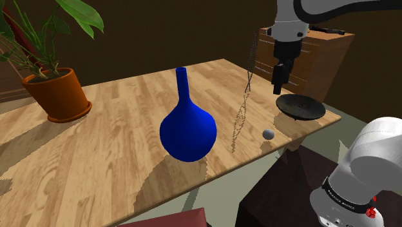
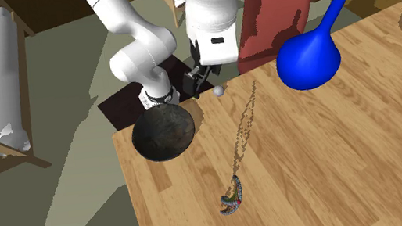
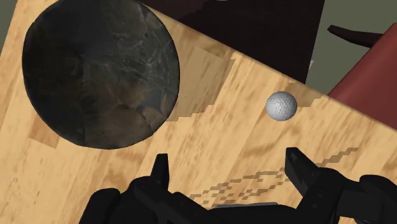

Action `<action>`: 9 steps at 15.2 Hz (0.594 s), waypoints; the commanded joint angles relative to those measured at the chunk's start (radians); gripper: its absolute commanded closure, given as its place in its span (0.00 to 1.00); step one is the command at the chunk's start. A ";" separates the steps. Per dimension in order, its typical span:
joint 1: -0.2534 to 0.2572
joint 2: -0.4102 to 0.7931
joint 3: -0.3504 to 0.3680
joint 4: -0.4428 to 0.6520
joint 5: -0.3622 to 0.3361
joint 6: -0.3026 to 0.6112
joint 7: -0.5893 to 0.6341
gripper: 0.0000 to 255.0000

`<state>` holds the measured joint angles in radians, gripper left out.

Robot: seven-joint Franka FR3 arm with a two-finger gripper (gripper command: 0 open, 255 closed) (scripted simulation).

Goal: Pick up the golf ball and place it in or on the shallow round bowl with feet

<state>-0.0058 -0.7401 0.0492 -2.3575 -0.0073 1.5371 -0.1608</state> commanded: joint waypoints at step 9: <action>0.077 -0.005 0.046 -0.204 0.135 0.141 0.022 0.00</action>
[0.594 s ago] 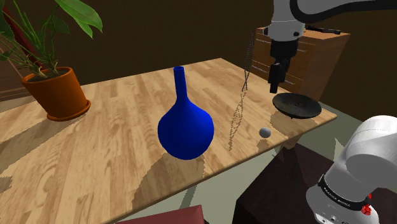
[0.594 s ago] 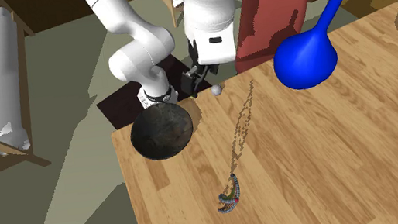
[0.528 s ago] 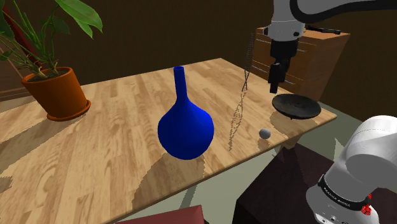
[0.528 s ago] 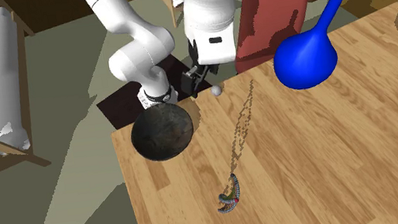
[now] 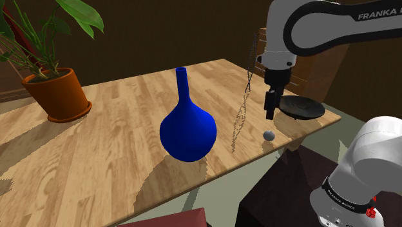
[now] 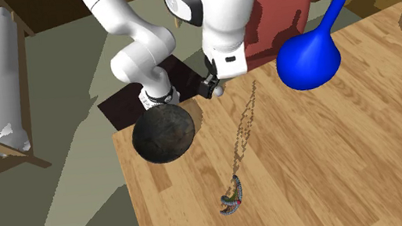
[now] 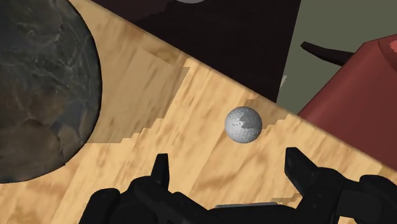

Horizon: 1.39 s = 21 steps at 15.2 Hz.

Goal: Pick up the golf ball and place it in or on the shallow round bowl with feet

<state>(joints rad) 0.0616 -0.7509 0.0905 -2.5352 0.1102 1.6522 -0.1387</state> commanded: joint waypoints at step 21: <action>0.049 0.016 0.039 -0.181 0.084 0.175 0.001 1.00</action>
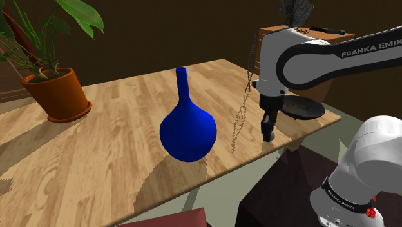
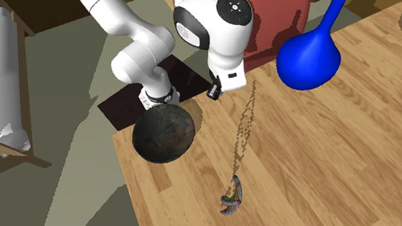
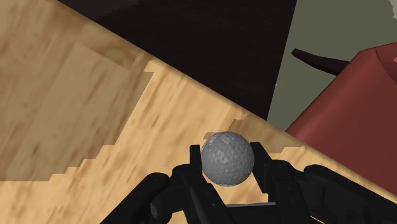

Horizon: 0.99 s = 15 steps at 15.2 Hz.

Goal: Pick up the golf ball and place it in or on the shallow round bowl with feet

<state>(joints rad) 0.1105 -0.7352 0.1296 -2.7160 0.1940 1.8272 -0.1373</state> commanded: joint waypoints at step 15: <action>-0.004 -0.023 -0.011 0.094 -0.012 -0.117 0.011 1.00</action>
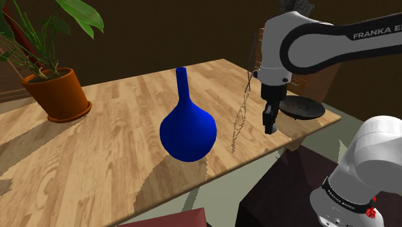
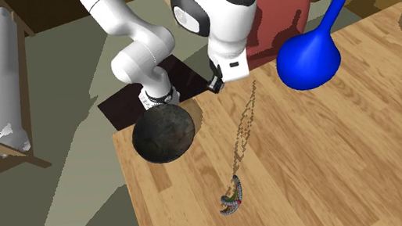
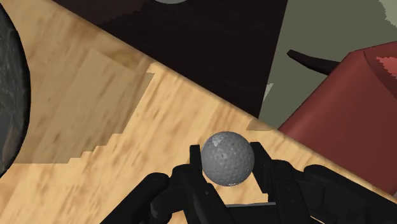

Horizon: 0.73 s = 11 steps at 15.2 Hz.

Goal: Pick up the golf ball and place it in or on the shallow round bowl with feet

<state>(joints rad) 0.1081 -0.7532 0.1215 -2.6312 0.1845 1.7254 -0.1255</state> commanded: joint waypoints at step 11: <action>-0.005 -0.008 -0.017 0.155 -0.015 -0.163 0.014 1.00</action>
<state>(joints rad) 0.1037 -0.7628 0.1060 -2.4938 0.1701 1.5788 -0.1132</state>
